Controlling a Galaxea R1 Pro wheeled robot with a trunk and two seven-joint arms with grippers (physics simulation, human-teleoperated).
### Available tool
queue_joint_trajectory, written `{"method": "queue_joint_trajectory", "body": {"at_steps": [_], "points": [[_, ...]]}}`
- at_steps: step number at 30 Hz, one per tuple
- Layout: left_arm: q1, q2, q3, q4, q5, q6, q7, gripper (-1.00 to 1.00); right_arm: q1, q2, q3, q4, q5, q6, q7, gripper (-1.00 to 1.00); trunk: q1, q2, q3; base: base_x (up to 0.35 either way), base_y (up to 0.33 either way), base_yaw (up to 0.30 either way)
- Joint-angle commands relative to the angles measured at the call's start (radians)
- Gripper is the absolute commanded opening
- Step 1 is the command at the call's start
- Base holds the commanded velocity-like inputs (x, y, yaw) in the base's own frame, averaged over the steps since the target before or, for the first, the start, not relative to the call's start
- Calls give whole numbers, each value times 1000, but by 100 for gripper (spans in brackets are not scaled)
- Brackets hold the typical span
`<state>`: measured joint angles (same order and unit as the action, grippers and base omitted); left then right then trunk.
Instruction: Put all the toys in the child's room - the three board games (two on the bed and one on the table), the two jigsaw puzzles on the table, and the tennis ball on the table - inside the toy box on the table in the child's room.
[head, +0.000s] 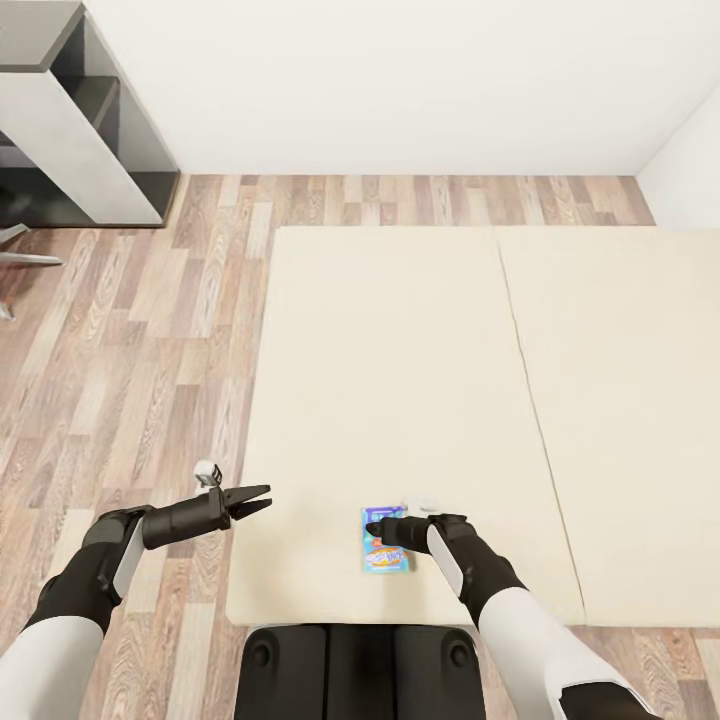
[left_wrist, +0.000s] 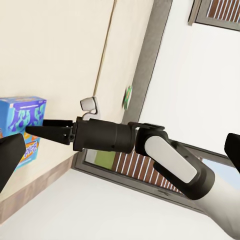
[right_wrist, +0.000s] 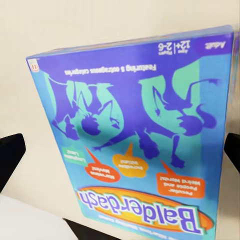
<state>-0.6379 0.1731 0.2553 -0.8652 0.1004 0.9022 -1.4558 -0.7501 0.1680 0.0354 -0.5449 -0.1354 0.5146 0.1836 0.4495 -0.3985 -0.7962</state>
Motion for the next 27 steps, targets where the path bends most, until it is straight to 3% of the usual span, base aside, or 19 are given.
{"method": "queue_joint_trajectory", "body": {"at_steps": [1, 27], "points": [[0, 0, 0, 0, 1, 11, -3, 100, 0, 0, 3, -1, -10, 5, -4, 100, 1, -1, -1, 0, 101, 0], [0, 1, 2, 0, 2, 9, -10, 100, 0, 1, 3, 9, -9, 31, -7, 100, 1, -1, -1, 0, 18, 0]]}}
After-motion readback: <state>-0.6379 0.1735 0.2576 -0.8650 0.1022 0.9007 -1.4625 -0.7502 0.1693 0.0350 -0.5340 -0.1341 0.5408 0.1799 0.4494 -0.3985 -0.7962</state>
